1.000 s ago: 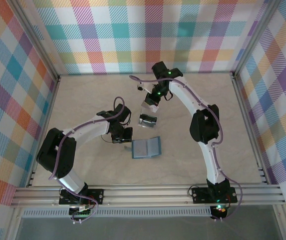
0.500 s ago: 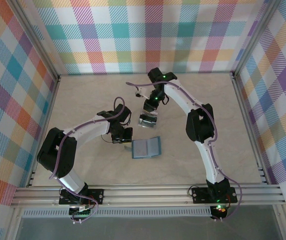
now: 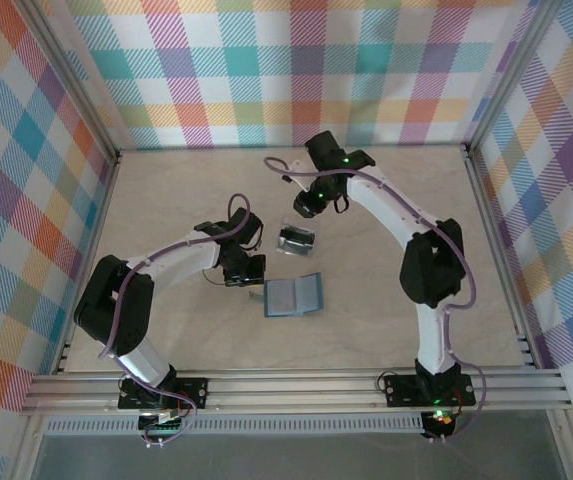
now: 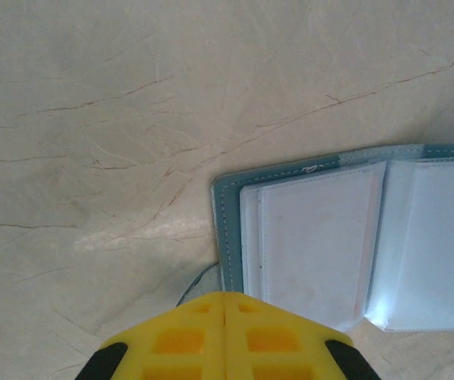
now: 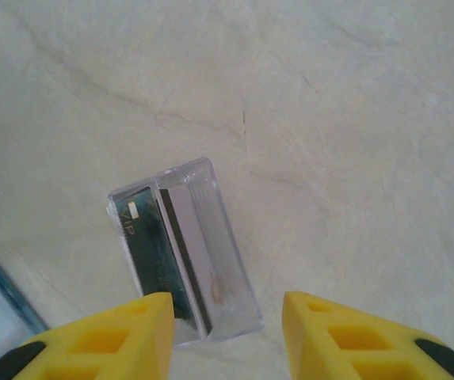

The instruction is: Take the credit cards out of the card holder

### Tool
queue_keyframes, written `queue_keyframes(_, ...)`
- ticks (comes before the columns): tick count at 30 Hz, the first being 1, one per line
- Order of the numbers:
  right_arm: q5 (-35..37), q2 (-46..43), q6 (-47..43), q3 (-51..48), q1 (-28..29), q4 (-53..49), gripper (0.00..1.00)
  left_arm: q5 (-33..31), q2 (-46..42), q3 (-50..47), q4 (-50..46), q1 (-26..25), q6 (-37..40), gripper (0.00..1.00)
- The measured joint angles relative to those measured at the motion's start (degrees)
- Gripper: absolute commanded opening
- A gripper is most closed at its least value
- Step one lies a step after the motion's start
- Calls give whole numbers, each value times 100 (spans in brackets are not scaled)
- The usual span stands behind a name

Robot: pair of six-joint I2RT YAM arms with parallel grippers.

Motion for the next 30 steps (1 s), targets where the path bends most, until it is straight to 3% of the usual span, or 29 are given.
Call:
queue_keyframes(5, -20, -317, 1099, -686, 2, 352, 43, 11, 13, 0, 4, 0, 0, 7)
queue_keyframes(10, -83, -315, 1766, -1364, 2, 632, 51, 15, 129, 0, 13, 0, 2, 7)
queue_keyframes(30, 442, 297, 2092, -1241, -35, 1132, 54, 15, 140, 0, 31, 0, 17, 7)
